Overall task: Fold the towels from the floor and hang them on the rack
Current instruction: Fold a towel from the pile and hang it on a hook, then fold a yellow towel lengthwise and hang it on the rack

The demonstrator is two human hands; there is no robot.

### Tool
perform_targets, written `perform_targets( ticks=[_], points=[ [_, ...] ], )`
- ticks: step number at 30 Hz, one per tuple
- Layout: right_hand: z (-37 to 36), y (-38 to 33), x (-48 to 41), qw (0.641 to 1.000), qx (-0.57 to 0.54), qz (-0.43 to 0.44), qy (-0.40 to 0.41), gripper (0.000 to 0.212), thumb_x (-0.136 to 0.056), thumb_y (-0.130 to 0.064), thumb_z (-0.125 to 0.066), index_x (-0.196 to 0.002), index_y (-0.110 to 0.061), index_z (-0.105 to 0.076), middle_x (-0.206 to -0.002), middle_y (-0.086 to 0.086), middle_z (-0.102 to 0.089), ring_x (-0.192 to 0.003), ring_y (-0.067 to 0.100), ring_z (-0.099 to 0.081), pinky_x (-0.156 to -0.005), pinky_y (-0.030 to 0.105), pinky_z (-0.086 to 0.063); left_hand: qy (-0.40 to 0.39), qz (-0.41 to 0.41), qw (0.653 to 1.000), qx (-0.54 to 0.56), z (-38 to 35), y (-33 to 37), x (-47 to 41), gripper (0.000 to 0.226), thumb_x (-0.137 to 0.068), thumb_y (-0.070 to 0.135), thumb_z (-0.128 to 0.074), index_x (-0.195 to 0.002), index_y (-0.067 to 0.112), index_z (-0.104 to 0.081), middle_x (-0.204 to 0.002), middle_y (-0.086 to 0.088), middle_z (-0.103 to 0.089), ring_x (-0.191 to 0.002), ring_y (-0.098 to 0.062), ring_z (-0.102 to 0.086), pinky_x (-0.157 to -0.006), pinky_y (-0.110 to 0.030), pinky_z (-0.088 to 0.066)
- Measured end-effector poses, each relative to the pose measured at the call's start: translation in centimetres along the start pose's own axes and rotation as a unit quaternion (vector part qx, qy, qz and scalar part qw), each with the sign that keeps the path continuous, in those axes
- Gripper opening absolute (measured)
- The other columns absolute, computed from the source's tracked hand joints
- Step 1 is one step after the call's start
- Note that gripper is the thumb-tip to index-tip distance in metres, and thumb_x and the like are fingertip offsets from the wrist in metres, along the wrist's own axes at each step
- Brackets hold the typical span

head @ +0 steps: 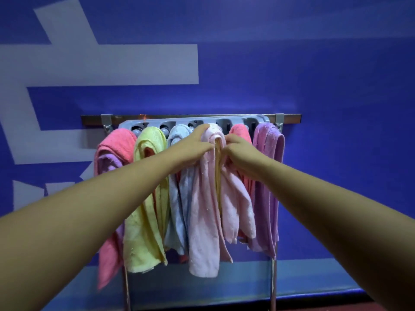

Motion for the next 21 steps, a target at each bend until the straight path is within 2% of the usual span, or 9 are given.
perform_targets(
  ticks=[2,3,6,9,11,14,16,19,21],
  points=[
    [-0.6,1.2,0.8,0.998,-0.053,-0.017,-0.001,0.049,-0.061,-0.006,-0.051,-0.109,-0.006,-0.061,-0.081,0.006,-0.059,-0.07,0.017,-0.057,-0.059,0.03,-0.042,-0.002,0.045,0.995,0.09,-0.7,-1.4,0.2,0.068,-0.075,0.04,-0.059,-0.136,0.053,-0.033,-0.134,0.001,-0.055,-0.104,-0.022,-0.064,-0.081,-0.04,-0.054],
    [-0.7,1.7,1.2,0.997,-0.07,-0.023,0.004,0.05,-0.061,-0.008,-0.051,-0.11,-0.009,-0.061,-0.083,0.007,-0.06,-0.072,0.018,-0.057,-0.061,0.031,-0.042,0.002,0.048,0.994,0.097,-0.9,-2.0,0.4,0.07,-0.073,0.048,-0.06,-0.136,0.054,-0.031,-0.136,0.002,-0.054,-0.111,-0.023,-0.064,-0.084,-0.042,-0.054],
    [-0.5,2.6,2.6,0.999,0.004,-0.001,0.04,0.042,-0.065,-0.025,-0.055,-0.104,-0.01,-0.062,-0.089,0.005,-0.064,-0.079,0.014,-0.057,-0.071,0.038,-0.049,0.017,0.058,0.998,0.012,-0.8,-3.6,2.1,0.086,-0.067,0.066,-0.061,-0.143,0.041,-0.031,-0.134,-0.006,-0.057,-0.121,-0.025,-0.058,-0.102,-0.046,-0.049],
    [-0.6,4.0,6.0,0.987,0.151,0.011,0.057,0.058,-0.077,-0.034,-0.056,-0.131,-0.012,-0.054,-0.124,0.005,-0.063,-0.111,0.018,-0.06,-0.101,0.038,-0.047,0.011,0.021,0.999,-0.027,-1.4,-5.2,5.3,0.069,-0.081,0.049,-0.063,-0.139,0.021,-0.04,-0.122,-0.003,-0.058,-0.111,-0.017,-0.061,-0.103,-0.042,-0.048],
    [-1.1,6.2,8.7,0.978,0.202,-0.005,0.053,0.052,-0.088,-0.026,-0.056,-0.138,-0.01,-0.049,-0.128,0.008,-0.06,-0.11,0.023,-0.059,-0.098,0.035,-0.046,0.006,0.018,0.997,-0.078,-2.3,-7.1,7.8,0.049,-0.091,0.033,-0.065,-0.132,0.014,-0.047,-0.117,-0.005,-0.059,-0.104,-0.019,-0.061,-0.099,-0.038,-0.048],
    [-2.5,10.8,13.1,0.964,0.257,-0.033,0.053,0.049,-0.083,-0.031,-0.052,-0.127,-0.008,-0.051,-0.116,0.014,-0.061,-0.091,0.025,-0.057,-0.088,0.048,-0.052,-0.024,0.034,0.986,-0.163,-4.8,-11.1,11.8,0.034,-0.091,0.024,-0.063,-0.121,0.011,-0.056,-0.112,-0.007,-0.062,-0.099,-0.021,-0.061,-0.095,-0.035,-0.048],
    [-3.8,14.9,15.9,0.956,0.281,-0.075,0.044,0.047,-0.079,-0.034,-0.051,-0.117,-0.007,-0.055,-0.111,0.015,-0.061,-0.1,0.033,-0.058,-0.09,0.05,-0.05,-0.046,0.055,0.978,-0.197,-7.2,-14.0,14.4,0.029,-0.088,0.022,-0.063,-0.114,0.01,-0.06,-0.106,-0.006,-0.063,-0.094,-0.022,-0.061,-0.09,-0.033,-0.048],
    [-5.8,21.1,20.7,0.94,0.299,-0.161,0.009,0.051,-0.087,-0.03,-0.058,-0.131,-0.005,-0.051,-0.13,0.019,-0.054,-0.122,0.036,-0.051,-0.104,0.049,-0.042,-0.09,0.087,0.966,-0.227,-11.8,-18.2,18.6,0.021,-0.086,0.022,-0.063,-0.102,0.008,-0.061,-0.096,-0.006,-0.061,-0.09,-0.025,-0.059,-0.076,-0.03,-0.042],
    [-6.9,24.8,23.7,0.932,0.301,-0.204,-0.015,0.054,-0.088,-0.03,-0.058,-0.136,-0.007,-0.048,-0.135,0.019,-0.051,-0.125,0.036,-0.051,-0.107,0.048,-0.04,-0.126,0.119,0.959,-0.226,-15.0,-21.4,21.5,0.019,-0.084,0.023,-0.063,-0.098,0.009,-0.061,-0.097,-0.008,-0.062,-0.091,-0.025,-0.058,-0.076,-0.03,-0.041]
  ],
)
Point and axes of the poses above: each hand's wrist, its own x-axis away from the middle knuckle, its own z-axis out of the back of the hand, y = z × x, the point moved 3 cm from there along -x, towards the middle knuckle
